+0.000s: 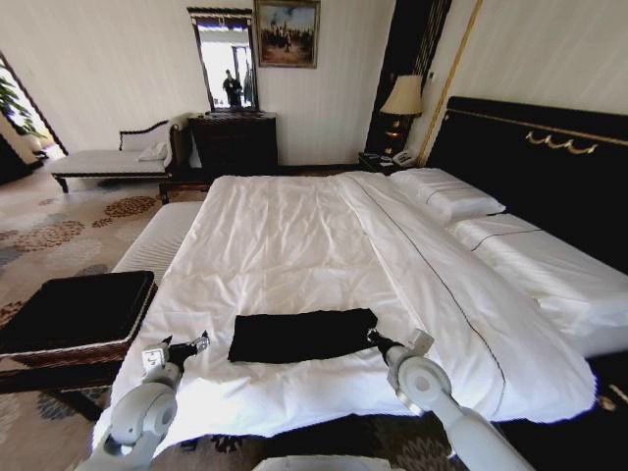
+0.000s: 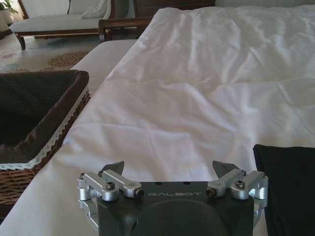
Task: Fold the clothes on the bed and place them into the basket.
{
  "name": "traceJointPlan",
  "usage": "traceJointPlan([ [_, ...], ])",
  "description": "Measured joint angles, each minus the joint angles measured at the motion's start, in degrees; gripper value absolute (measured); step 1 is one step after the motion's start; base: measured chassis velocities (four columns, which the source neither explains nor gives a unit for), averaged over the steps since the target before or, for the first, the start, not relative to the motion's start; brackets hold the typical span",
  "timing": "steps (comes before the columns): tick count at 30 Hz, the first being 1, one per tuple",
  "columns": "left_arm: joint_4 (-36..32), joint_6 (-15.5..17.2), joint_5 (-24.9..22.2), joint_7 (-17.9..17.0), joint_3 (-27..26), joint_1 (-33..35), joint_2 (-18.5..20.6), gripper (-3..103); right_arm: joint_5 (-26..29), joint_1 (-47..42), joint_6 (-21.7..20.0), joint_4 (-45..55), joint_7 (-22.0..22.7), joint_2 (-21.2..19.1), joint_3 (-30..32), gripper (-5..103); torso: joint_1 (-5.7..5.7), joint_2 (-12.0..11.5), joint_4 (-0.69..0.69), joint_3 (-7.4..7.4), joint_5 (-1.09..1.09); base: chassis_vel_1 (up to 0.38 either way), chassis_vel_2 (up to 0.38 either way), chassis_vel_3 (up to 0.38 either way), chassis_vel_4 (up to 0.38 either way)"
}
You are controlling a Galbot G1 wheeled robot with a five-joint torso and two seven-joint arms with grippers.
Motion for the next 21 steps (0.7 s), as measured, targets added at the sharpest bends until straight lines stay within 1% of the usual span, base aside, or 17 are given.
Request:
traceJointPlan([
  [4, 0.38, -0.12, 0.1, -0.09, 0.07, 0.05, -0.14, 100, -2.12, -0.16, 1.15, -0.45, -2.36, -0.4, 0.81, 0, 0.0, 0.0, 0.01, 0.0, 0.0, 0.0, 0.0, 0.0, 0.0],
  [5, 0.38, -0.12, 0.1, -0.09, 0.07, 0.05, -0.14, 100, -2.12, -0.16, 1.15, -0.45, -2.36, -0.4, 0.81, 0, 0.0, 0.0, 0.01, 0.0, 0.0, 0.0, 0.0, 0.0, 0.0],
  [8, 0.84, -0.33, 0.6, -0.11, 0.98, 0.06, -0.33, 100, -4.64, -1.51, 2.38, -0.33, -5.53, -0.44, 1.27, 0, 0.0, 0.0, 0.0, 0.0, 0.0, 0.0, 0.0, 0.0, 0.0],
  [9, 0.84, -0.33, 0.6, -0.11, 0.98, 0.06, -0.33, 100, -4.64, -1.51, 2.38, -0.33, -5.53, -0.44, 1.27, 0, 0.0, 0.0, 0.0, 0.0, 0.0, 0.0, 0.0, 0.0, 0.0],
  [11, 1.33, -0.64, 1.33, -0.09, 1.85, -0.04, -0.54, 100, -8.55, -2.54, 3.87, -0.81, -9.03, -0.43, 1.06, 0, 0.0, 0.0, 0.0, 0.0, 0.0, 0.0, 0.0, 0.0, 0.0],
  [13, 1.82, -0.79, 1.71, -0.06, 2.56, -0.18, -0.84, 100, -12.33, -3.55, 4.83, -1.82, -10.99, -0.42, 0.53, 0, 0.0, 0.0, 0.0, 0.0, 0.0, 0.0, 0.0, 0.0, 0.0],
  [14, 1.82, -0.79, 1.71, -0.06, 2.56, -0.18, -0.84, 100, -12.33, -3.55, 4.83, -1.82, -10.99, -0.42, 0.53, 0, 0.0, 0.0, 0.0, 0.0, 0.0, 0.0, 0.0, 0.0, 0.0],
  [18, 2.67, -1.16, 1.92, -0.01, 3.05, -0.23, -1.16, 100, -17.77, -5.48, 4.86, -3.64, -11.66, -0.52, 0.06, 0, 0.0, 0.0, 0.0, 0.0, 0.0, 0.0, 0.0, 0.0, 0.0],
  [19, 2.67, -1.16, 1.92, -0.01, 3.05, -0.23, -1.16, 100, -17.77, -5.48, 4.86, -3.64, -11.66, -0.52, 0.06, 0, 0.0, 0.0, 0.0, 0.0, 0.0, 0.0, 0.0, 0.0, 0.0],
  [21, 2.85, -1.38, 1.92, 0.02, 3.06, -0.14, -1.22, 100, -20.65, -6.08, 4.86, -4.89, -11.75, -0.62, 0.16, 0, 0.0, 0.0, 0.0, 0.0, 0.01, 0.0, 0.0, 0.0, 0.0],
])
